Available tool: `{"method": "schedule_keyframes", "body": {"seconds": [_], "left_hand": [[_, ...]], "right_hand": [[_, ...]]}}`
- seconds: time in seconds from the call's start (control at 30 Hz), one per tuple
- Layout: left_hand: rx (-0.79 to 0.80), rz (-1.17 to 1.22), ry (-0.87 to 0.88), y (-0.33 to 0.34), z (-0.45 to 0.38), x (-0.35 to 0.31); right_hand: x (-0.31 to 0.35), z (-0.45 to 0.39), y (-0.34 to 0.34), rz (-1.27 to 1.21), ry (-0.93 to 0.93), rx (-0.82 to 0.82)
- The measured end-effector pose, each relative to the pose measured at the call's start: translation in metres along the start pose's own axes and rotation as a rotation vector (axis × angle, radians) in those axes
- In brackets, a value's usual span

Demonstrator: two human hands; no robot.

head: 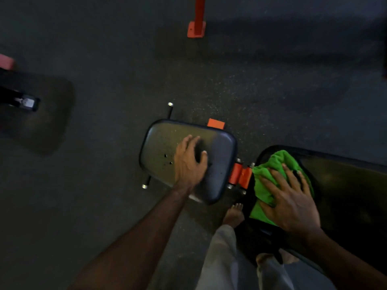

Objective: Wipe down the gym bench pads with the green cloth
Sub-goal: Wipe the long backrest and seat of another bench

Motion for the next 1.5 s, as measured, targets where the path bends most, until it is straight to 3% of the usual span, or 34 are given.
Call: {"method": "schedule_keyframes", "body": {"seconds": [0.27, 0.57, 1.33, 1.5], "left_hand": [[0.103, -0.201, -0.028, -0.016, -0.052, 0.061], [-0.106, -0.217, 0.021, 0.02, -0.036, 0.076], [-0.064, -0.254, 0.03, 0.02, -0.039, 0.076], [-0.098, -0.261, 0.024, 0.023, -0.039, 0.076]], "right_hand": [[0.004, -0.006, 0.012, 0.032, 0.038, -0.058], [0.032, -0.037, 0.021, 0.026, 0.155, -0.059], [0.029, -0.034, 0.01, -0.076, 0.179, 0.011], [0.034, -0.038, 0.018, -0.14, 0.241, -0.098]]}}
Point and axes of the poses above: each hand's wrist, its own z-axis away from the middle knuckle, its own y-axis out of the palm, x = y × z, the point moved 1 cm from there along -z, towards the middle knuckle, and after that the axes turned 4 degrees about -x, right-handed, at the moved point
